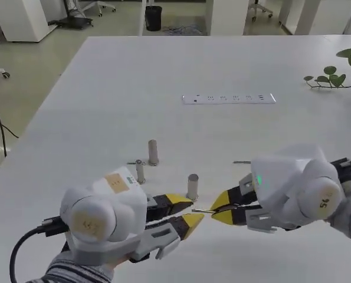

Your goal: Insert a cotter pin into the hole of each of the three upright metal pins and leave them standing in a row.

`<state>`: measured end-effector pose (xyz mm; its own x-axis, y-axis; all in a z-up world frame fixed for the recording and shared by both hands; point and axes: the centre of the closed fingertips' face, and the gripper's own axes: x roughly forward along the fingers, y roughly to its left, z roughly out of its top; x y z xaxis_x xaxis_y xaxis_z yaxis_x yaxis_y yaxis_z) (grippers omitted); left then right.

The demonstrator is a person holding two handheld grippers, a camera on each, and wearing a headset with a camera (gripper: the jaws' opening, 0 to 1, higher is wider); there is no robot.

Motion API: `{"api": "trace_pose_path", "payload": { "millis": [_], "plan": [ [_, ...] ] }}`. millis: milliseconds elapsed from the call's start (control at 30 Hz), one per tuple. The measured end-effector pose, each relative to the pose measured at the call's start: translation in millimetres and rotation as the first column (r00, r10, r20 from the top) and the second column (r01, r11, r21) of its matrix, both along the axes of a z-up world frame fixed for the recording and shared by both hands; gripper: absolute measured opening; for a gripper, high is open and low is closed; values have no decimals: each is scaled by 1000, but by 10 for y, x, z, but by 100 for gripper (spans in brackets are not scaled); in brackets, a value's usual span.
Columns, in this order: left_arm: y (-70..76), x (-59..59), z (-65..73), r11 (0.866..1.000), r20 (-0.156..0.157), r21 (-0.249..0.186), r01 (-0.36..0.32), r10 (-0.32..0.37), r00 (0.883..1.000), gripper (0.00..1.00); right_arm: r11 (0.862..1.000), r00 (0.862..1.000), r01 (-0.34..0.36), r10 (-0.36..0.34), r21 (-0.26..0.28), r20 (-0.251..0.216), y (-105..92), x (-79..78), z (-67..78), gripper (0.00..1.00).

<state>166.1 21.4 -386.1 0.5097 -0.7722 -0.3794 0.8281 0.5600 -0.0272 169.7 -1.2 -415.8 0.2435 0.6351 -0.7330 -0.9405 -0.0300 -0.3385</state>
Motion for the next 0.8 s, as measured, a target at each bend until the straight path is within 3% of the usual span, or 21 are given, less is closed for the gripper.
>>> {"api": "trace_pose_path", "payload": {
  "millis": [100, 200, 233, 300, 700, 800],
  "plan": [
    [32, 88, -8, 999, 22, -2, -53, 53, 998, 18, 999, 999, 44, -43, -20, 27, -71, 109, -17, 0],
    [63, 210, 38, 993, 109, -23, -112, 114, 987, 22, 996, 996, 84, -82, -39, 40, -144, 217, -62, 0],
    [60, 207, 5, 993, 97, -17, -113, 114, 989, 24, 995, 995, 91, -89, -40, 38, -159, 241, -76, 0],
    [92, 262, -54, 990, 102, 3, -143, 142, 985, 27, 993, 994, 107, -105, -50, 43, -200, 299, -109, 0],
    [143, 552, -349, 966, 95, 71, -248, 241, 966, 29, 977, 982, 188, -185, -102, 35, -326, 639, -295, 0],
    [137, 615, -457, 962, 72, 97, -254, 248, 966, 26, 974, 980, 197, -194, -112, 32, -330, 722, -330, 0]
  ]
}}
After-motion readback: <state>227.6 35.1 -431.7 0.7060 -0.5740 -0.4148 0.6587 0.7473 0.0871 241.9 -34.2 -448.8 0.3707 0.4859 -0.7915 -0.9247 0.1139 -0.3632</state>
